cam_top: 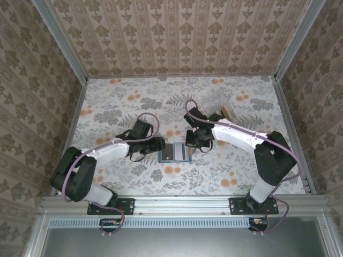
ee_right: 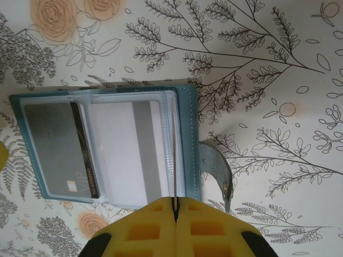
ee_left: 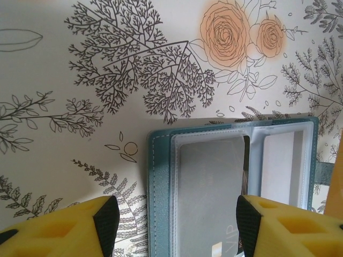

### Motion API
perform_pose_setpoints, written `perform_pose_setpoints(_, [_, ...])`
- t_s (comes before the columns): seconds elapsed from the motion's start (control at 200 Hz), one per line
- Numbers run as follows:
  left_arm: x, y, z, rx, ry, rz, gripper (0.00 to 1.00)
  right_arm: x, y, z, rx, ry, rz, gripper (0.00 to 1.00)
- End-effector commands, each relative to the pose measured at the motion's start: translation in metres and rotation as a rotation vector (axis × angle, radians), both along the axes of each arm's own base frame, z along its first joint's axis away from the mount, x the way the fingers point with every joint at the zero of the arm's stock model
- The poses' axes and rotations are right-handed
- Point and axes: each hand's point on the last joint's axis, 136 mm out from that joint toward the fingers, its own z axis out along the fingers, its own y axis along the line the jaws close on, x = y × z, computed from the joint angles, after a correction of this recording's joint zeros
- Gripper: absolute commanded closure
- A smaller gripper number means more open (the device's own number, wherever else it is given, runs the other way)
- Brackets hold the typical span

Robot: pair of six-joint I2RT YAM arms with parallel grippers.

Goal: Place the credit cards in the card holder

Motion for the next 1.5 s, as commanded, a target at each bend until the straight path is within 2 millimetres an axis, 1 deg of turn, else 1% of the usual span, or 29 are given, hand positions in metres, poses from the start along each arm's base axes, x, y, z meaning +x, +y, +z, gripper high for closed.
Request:
perform_pose_setpoints(0.0, [-0.004, 0.001, -0.007, -0.004, 0.031, 0.002, 0.38, -0.002, 0.000, -0.013, -0.017, 0.005, 0.015, 1.00])
perform_pose_setpoints(0.12, [-0.005, 0.000, -0.010, -0.011, 0.039, -0.004, 0.39, -0.003, 0.004, -0.021, 0.008, 0.004, 0.025, 1.00])
perform_pose_setpoints(0.195, [-0.007, 0.000, -0.013, -0.009, 0.047, -0.007, 0.40, -0.003, 0.007, -0.022, 0.034, -0.013, 0.025, 1.00])
perform_pose_setpoints(0.26, [-0.008, 0.000, -0.015, -0.011, 0.050, -0.005, 0.40, -0.005, 0.004, -0.024, 0.029, -0.013, 0.022, 1.00])
perform_pose_setpoints(0.285, [-0.008, 0.000, -0.016, -0.011, 0.052, -0.005, 0.41, 0.000, 0.008, -0.023, 0.044, -0.035, 0.022, 1.00])
perform_pose_setpoints(0.43, [-0.010, -0.002, -0.019, -0.012, 0.060, -0.011, 0.43, -0.001, 0.013, -0.028, 0.078, -0.036, 0.029, 1.00])
perform_pose_setpoints(0.485, [-0.010, -0.003, -0.020, -0.012, 0.062, -0.012, 0.44, -0.001, 0.015, -0.027, 0.093, -0.038, 0.028, 1.00])
perform_pose_setpoints(0.595, [-0.011, -0.004, -0.020, -0.015, 0.062, -0.013, 0.46, 0.001, 0.016, -0.016, 0.104, -0.057, 0.028, 1.00])
perform_pose_setpoints(0.695, [-0.010, -0.005, -0.020, -0.018, 0.060, -0.014, 0.48, 0.006, 0.020, 0.002, 0.123, -0.094, 0.041, 1.00])
perform_pose_setpoints(0.875, [-0.009, -0.007, -0.017, -0.028, 0.051, -0.015, 0.56, 0.011, 0.034, 0.031, 0.165, -0.137, 0.078, 0.99])
perform_pose_setpoints(0.985, [-0.009, -0.009, -0.015, -0.035, 0.047, -0.018, 0.58, 0.012, 0.043, 0.041, 0.178, -0.156, 0.096, 0.99])
perform_pose_setpoints(1.075, [-0.008, -0.010, -0.012, -0.043, 0.040, -0.016, 0.59, 0.013, 0.050, 0.045, 0.189, -0.164, 0.108, 0.99])
perform_pose_setpoints(1.21, [-0.007, -0.008, -0.008, -0.037, 0.024, -0.008, 0.57, 0.013, 0.058, 0.043, 0.185, -0.157, 0.121, 0.99])
perform_pose_setpoints(1.495, [-0.004, 0.002, 0.002, -0.011, -0.017, 0.027, 0.46, 0.013, 0.063, 0.039, 0.193, -0.145, 0.123, 0.99])
